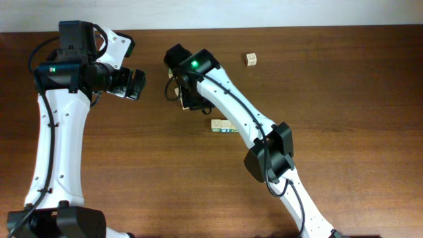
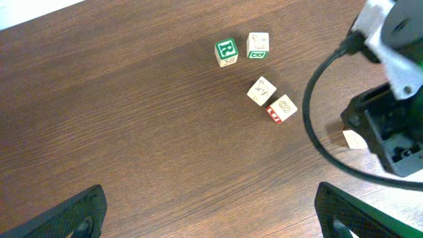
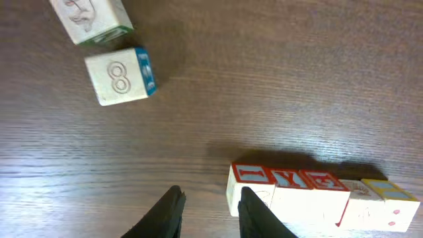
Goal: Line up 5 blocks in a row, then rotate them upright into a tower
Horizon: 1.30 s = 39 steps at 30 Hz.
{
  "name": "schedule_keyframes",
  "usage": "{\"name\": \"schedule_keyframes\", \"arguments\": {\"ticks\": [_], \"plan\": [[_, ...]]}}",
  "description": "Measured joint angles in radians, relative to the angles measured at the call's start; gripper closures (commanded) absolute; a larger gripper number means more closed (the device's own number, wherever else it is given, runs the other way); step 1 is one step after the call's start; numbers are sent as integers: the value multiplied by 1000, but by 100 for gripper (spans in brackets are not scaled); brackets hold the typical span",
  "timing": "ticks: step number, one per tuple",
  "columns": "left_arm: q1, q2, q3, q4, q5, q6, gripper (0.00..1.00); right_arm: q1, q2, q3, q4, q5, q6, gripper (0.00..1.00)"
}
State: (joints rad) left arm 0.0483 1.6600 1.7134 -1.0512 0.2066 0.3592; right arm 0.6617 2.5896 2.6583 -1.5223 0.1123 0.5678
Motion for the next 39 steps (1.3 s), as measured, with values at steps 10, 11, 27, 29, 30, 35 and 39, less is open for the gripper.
{"name": "schedule_keyframes", "arguments": {"ticks": [10, 11, 27, 29, 30, 35, 39], "plan": [[0, 0, 0, 0, 0, 0, 1, -111, 0, 75, -14, -272, -86, 71], [0, 0, 0, 0, 0, 0, 1, -123, 0, 83, -15, -309, -98, 72], [0, 0, 0, 0, 0, 0, 1, -406, -137, 189, -160, -721, -379, 79], [0, 0, 0, 0, 0, 0, 1, -421, -225, 196, -170, -706, -397, 79], [0, 0, 0, 0, 0, 0, 1, -429, -266, 202, -170, -700, -401, 79], [0, 0, 0, 0, 0, 0, 1, -459, -475, 218, -170, -627, -415, 78], [0, 0, 0, 0, 0, 0, 1, -459, -581, 203, -170, -452, -388, 77]]}}
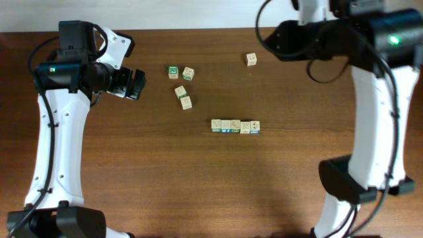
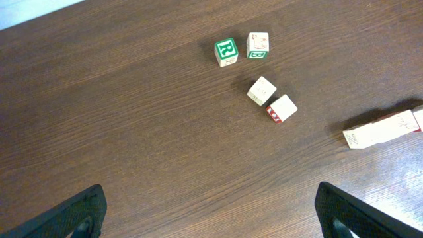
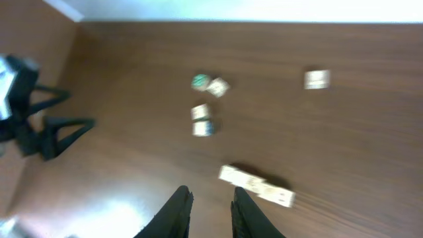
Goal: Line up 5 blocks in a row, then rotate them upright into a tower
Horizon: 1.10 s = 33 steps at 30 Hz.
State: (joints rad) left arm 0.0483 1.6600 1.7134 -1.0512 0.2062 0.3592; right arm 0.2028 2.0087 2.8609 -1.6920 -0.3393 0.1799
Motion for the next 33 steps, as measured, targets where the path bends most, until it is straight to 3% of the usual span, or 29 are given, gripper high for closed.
{"name": "schedule_keyframes", "arguments": {"ticks": [2, 7, 16, 19, 26, 33], "plan": [[0, 0, 0, 0, 0, 0, 1, 0, -88, -60, -1, 117, 25, 70], [0, 0, 0, 0, 0, 0, 1, -41, -302, -265, 2, 299, 61, 66], [0, 0, 0, 0, 0, 0, 1, -223, -612, -697, 2, 282, 90, 66], [0, 0, 0, 0, 0, 0, 1, -224, -611, -871, 38, 266, 93, 66], [0, 0, 0, 0, 0, 0, 1, -225, -445, -1222, 369, 126, 77, 67], [0, 0, 0, 0, 18, 0, 1, -225, -264, -1275, 446, 2, 24, 67]]}}
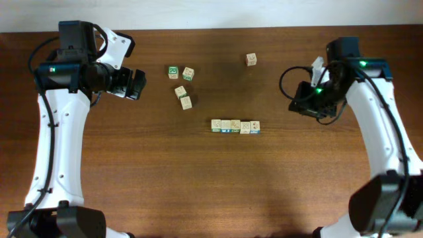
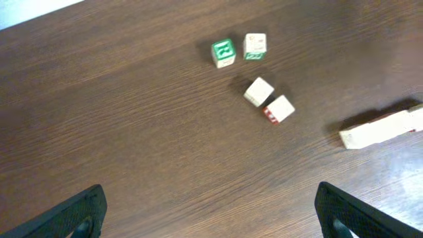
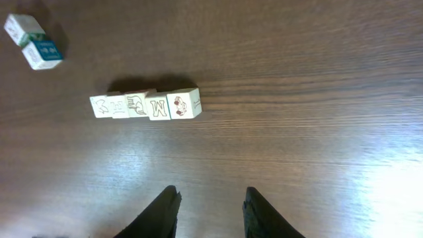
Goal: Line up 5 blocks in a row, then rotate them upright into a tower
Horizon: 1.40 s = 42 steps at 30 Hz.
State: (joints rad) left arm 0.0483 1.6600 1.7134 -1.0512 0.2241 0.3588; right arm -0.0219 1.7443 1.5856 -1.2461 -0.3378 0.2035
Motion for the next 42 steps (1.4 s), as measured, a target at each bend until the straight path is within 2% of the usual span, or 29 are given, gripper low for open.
{"name": "schedule_keyframes", "arguments": {"ticks": [3, 6, 8, 10, 13, 15, 18, 21, 23, 25, 26, 29, 34, 42], "plan": [[1, 0, 0, -26, 71, 0, 1, 0, 28, 0, 16, -24, -2, 66], [1, 0, 0, -39, 227, -1, 1, 0, 29, 0, 56, -64, -5, 65], [1, 0, 0, -42, 329, -1, 11, 0, 29, 0, 93, -101, -5, 62], [1, 0, 0, -42, 416, -3, 35, 0, 29, 0, 100, -128, -5, 62], [1, 0, 0, -42, 483, -6, 35, 0, 29, 0, 103, -144, -6, 62], [1, 1, 0, -40, 518, -19, 42, 0, 29, 0, 103, -153, -5, 62], [-3, 15, 2, -37, 531, -94, 34, 0, 29, 0, 103, -154, -5, 61], [-27, 65, 2, -14, 532, -193, 35, 0, 29, 0, 103, -145, -5, 61], [-66, 115, 2, 13, 526, -251, 22, 0, 29, 0, 103, -133, -5, 62], [-104, 156, 2, 26, 508, -282, 3, 0, 29, 0, 103, -128, -4, 62], [-122, 172, 2, 31, 492, -298, 1, 0, 29, -1, 103, -124, -4, 62], [-176, 217, 2, 40, 433, -323, 1, 0, 29, -34, 120, -101, 2, 66], [-189, 227, 2, 99, 359, -330, 1, 6, 38, -90, 178, -73, 30, 67], [-189, 231, 2, 72, 125, -376, 0, 104, 158, -108, 207, 97, 108, 67]]}}
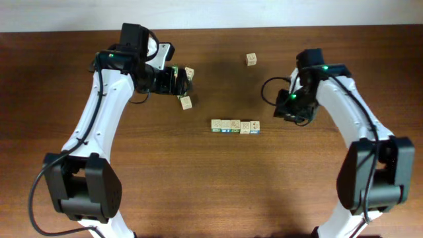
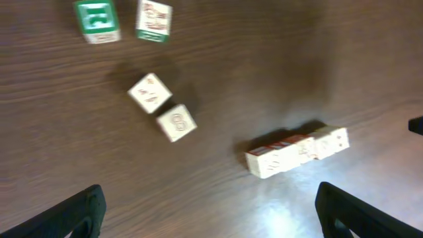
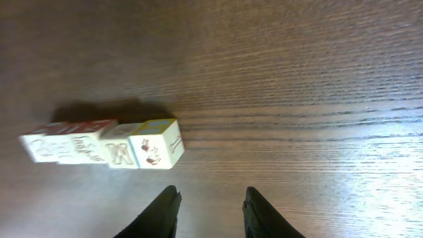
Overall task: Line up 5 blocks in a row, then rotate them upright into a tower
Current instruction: 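Move both grippers toward opposite ends of the block row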
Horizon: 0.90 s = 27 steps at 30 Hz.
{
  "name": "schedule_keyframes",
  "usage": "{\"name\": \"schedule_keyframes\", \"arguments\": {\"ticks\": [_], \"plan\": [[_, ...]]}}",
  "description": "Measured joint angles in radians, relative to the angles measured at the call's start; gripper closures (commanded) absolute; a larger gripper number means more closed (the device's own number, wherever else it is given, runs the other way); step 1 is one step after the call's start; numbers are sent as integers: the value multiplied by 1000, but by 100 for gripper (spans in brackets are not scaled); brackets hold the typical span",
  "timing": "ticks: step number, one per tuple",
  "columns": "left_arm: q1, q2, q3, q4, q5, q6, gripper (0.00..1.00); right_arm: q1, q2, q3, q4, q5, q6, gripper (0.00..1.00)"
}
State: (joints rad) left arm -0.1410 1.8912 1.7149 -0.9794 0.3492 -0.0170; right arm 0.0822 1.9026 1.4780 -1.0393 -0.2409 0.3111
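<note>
A row of several letter blocks [image 1: 235,125] lies mid-table, also seen as the row [image 2: 297,151] and the row [image 3: 102,142]. Loose blocks sit to its left: a green block [image 2: 96,20], a white one [image 2: 154,21], a tilted one [image 2: 149,92] and an "8" block [image 2: 176,123]. My left gripper [image 2: 211,218] hangs wide open above this cluster, holding nothing. My right gripper [image 3: 211,215] is open just right of the row's yellow-topped end block [image 3: 157,143], apart from it.
A lone block [image 1: 251,59] lies at the back, right of centre. The left arm [image 1: 106,106] reaches in from the left and the right arm [image 1: 350,119] from the right, both over the wooden table [image 1: 198,185].
My left gripper has moved right from the table's left side to above the loose cluster. My right gripper has moved left, closer to the row's right end. No block has shifted.
First my right gripper was low at the row's left end, near the "8" block. Then it was high at the back right, then right of the row, and now closer to it. The left arm stayed at the left until now.
</note>
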Motion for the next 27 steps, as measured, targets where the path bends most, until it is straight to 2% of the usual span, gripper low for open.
{"name": "schedule_keyframes", "arguments": {"ticks": [7, 16, 27], "plan": [[0, 0, 0, 1, -90, -29, 1, 56, 79, 0, 46, 76, 12, 67], [0, 15, 0, 0, -104, -34, 1, 123, 174, -1, 102, 103, 17, 67], [0, 16, 0, 0, -104, -34, 1, 175, 180, -3, 153, 111, 3, 67]]}}
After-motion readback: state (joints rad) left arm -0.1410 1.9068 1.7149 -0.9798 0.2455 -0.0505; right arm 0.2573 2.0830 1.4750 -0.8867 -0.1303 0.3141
